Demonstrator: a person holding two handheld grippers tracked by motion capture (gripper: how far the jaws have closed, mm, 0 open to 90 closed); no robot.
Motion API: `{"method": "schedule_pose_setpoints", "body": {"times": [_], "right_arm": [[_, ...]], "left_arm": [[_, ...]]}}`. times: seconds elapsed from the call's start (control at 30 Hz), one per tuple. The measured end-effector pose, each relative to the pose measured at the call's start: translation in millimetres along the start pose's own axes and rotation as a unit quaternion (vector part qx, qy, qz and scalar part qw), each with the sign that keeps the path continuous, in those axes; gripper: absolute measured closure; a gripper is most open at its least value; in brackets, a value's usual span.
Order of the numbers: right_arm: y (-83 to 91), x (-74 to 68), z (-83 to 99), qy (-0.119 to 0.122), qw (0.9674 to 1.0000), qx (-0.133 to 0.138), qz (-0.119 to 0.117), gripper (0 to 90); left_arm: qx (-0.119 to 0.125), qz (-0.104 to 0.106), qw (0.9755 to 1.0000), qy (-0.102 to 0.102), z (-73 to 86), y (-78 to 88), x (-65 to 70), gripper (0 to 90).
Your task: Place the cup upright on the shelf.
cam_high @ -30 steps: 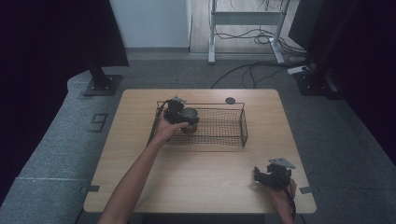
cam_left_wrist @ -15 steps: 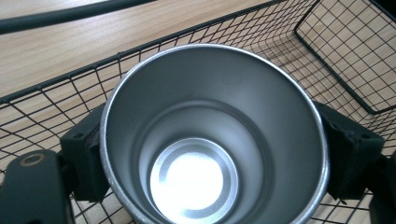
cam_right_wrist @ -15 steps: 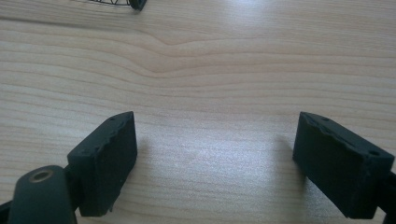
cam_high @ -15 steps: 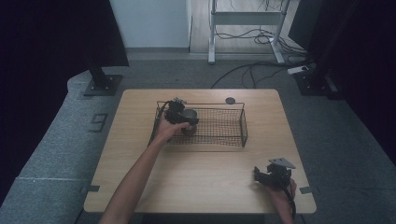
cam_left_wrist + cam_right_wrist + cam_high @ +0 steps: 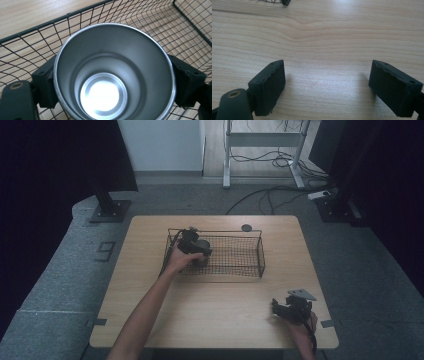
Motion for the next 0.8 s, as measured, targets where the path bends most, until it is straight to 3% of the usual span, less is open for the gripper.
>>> {"method": "schedule_pose_setpoints", "body": {"times": [0.37, 0.57, 0.8], "right_arm": [[0.0, 0.0, 0.0, 0.000, 1.0000, 0.000, 0.000, 13.5], [0.0, 0.0, 0.0, 0.000, 1.0000, 0.000, 0.000, 13.5], [0.1, -0.1, 0.0, 0.000, 1.0000, 0.000, 0.000, 13.6]], "left_arm": [[-0.014, -0.006, 0.9999, -0.008, 1.8, -0.8, 1.0, 12.1], [-0.007, -0.007, 0.9999, -0.004, 0.0, 1.8, 2.1, 10.2], [0.025, 0.000, 0.9997, -0.003, -7.0, 18.3, 3.0, 10.3]]}}
Point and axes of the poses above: each handheld gripper's, and its own axes: y roughly backward along the jaws, z roughly out of its underside, x roughly to its right, the point moved 7 cm from there along -y, roughly forward along the jaws, and after that the axes turned 2 degrees about y, right-handed, at the moved point
